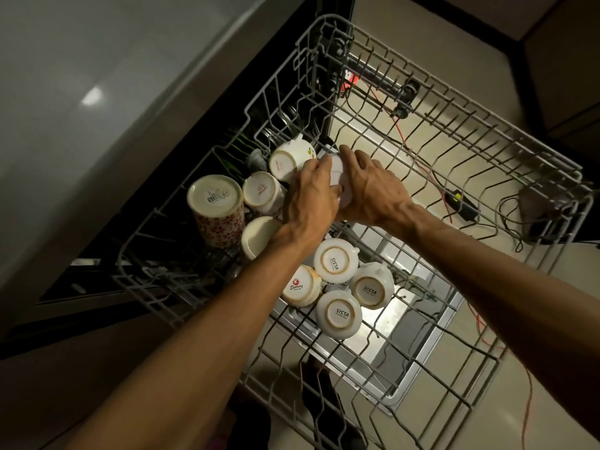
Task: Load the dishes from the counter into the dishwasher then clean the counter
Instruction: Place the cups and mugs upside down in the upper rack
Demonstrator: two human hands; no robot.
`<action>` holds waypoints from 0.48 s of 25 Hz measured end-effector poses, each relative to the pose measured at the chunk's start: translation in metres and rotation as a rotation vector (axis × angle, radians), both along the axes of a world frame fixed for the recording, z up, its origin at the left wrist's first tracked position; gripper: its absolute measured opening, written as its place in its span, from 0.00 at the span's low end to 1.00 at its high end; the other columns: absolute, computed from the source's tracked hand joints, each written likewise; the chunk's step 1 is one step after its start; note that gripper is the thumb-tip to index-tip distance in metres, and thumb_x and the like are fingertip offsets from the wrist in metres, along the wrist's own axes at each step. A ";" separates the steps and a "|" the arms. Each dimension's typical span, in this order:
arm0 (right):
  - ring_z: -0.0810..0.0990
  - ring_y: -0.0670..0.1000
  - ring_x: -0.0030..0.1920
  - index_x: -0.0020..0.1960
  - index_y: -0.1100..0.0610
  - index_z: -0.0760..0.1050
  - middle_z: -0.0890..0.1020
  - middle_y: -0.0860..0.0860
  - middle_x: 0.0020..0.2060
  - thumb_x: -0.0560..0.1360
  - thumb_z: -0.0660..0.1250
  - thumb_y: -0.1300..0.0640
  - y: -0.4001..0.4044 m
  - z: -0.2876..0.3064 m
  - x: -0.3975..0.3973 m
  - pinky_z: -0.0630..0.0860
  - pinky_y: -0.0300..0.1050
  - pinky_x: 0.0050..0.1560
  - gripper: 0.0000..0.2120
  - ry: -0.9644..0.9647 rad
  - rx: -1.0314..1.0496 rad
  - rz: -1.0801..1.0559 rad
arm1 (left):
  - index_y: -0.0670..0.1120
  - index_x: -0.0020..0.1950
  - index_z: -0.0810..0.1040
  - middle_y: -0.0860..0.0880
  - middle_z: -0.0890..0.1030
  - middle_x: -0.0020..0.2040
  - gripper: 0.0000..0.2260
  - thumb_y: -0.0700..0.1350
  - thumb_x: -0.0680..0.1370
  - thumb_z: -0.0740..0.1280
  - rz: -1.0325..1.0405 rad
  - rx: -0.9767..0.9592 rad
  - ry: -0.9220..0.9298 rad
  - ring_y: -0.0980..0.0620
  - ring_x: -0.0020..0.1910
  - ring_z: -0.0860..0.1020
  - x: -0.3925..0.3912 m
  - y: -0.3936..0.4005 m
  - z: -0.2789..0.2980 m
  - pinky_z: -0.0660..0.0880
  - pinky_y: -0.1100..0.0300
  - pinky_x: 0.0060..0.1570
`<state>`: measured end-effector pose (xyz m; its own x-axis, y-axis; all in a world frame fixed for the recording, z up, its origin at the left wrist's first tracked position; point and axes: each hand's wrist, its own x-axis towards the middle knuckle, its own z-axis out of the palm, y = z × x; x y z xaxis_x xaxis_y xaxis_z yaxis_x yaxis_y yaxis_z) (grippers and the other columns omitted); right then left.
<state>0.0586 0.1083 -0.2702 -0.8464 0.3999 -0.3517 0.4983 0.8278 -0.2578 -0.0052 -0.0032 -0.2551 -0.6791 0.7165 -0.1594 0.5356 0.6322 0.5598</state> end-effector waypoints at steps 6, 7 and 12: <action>0.65 0.60 0.73 0.78 0.60 0.51 0.61 0.60 0.76 0.68 0.72 0.40 -0.016 0.036 0.038 0.66 0.64 0.70 0.50 0.160 -0.119 -0.053 | 0.42 0.74 0.68 0.45 0.72 0.71 0.22 0.47 0.81 0.63 0.079 0.125 -0.034 0.48 0.69 0.71 0.016 -0.022 0.028 0.72 0.56 0.63; 0.67 0.59 0.72 0.78 0.60 0.53 0.64 0.59 0.75 0.71 0.70 0.42 -0.022 0.049 0.046 0.67 0.63 0.69 0.45 0.230 -0.128 -0.082 | 0.42 0.73 0.69 0.45 0.72 0.71 0.21 0.48 0.81 0.63 0.094 0.163 -0.027 0.48 0.68 0.71 0.021 -0.027 0.039 0.72 0.58 0.63; 0.69 0.54 0.70 0.77 0.56 0.59 0.68 0.54 0.73 0.81 0.59 0.47 -0.066 0.143 0.072 0.65 0.55 0.72 0.28 0.429 -0.100 -0.207 | 0.43 0.74 0.69 0.46 0.72 0.72 0.22 0.49 0.81 0.64 0.144 0.301 -0.037 0.51 0.71 0.69 0.049 -0.072 0.123 0.63 0.67 0.65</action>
<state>0.1304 0.0426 -0.1270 -0.8295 0.5575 -0.0341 0.4815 0.6828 -0.5495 0.0437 -0.0751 -0.1324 -0.7746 0.6322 0.0187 0.4288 0.5032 0.7503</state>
